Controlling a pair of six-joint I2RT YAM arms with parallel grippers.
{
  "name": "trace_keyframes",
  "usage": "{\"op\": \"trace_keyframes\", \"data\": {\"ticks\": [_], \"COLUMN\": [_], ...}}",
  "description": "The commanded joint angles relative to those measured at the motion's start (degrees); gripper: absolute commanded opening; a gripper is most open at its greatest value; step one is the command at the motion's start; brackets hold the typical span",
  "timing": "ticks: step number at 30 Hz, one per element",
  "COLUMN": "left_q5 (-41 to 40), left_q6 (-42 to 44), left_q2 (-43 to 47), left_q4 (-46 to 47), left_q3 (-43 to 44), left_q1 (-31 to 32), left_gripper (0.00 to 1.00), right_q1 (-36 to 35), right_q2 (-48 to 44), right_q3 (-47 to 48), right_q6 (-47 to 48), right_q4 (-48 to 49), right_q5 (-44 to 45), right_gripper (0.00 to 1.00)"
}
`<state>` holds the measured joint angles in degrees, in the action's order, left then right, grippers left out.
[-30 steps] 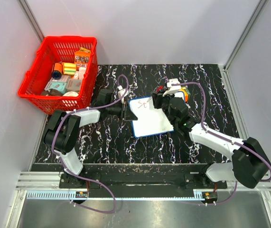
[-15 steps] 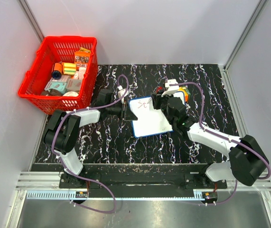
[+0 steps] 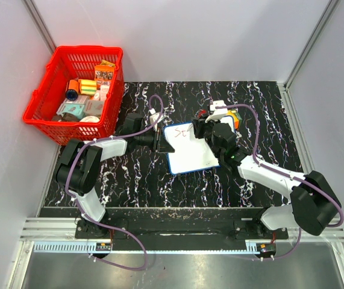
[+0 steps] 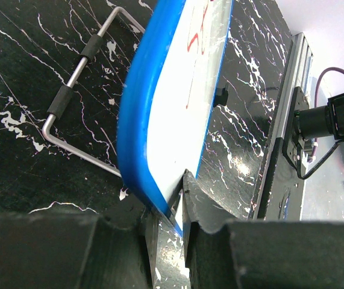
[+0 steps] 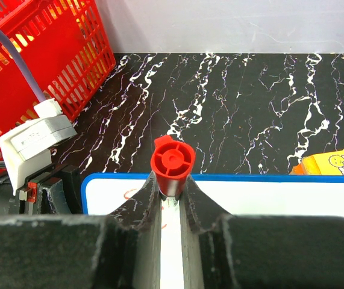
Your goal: Write a sentence on the whiteboard
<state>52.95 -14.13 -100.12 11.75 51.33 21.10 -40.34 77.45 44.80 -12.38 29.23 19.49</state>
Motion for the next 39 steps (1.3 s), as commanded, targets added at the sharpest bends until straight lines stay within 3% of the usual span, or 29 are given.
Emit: {"op": "trace_keyframes", "data": {"ticks": [1, 39], "left_q5": [-7.8, -7.9], "left_q6": [6.9, 7.2], "left_q2": [-0.2, -0.4], "left_q4": [-2.9, -3.2], "left_q3": [0.1, 0.3], "left_q1": [0.8, 1.0], "left_gripper": [0.00, 0.00], "right_q1": [0.6, 0.7], "right_q2": [0.2, -2.1], "right_q3": [2.1, -1.7], "right_q6": [-0.3, -1.0], "right_q4": [1.9, -0.8], "right_q5": [2.0, -2.0], "right_gripper": [0.00, 0.00]}}
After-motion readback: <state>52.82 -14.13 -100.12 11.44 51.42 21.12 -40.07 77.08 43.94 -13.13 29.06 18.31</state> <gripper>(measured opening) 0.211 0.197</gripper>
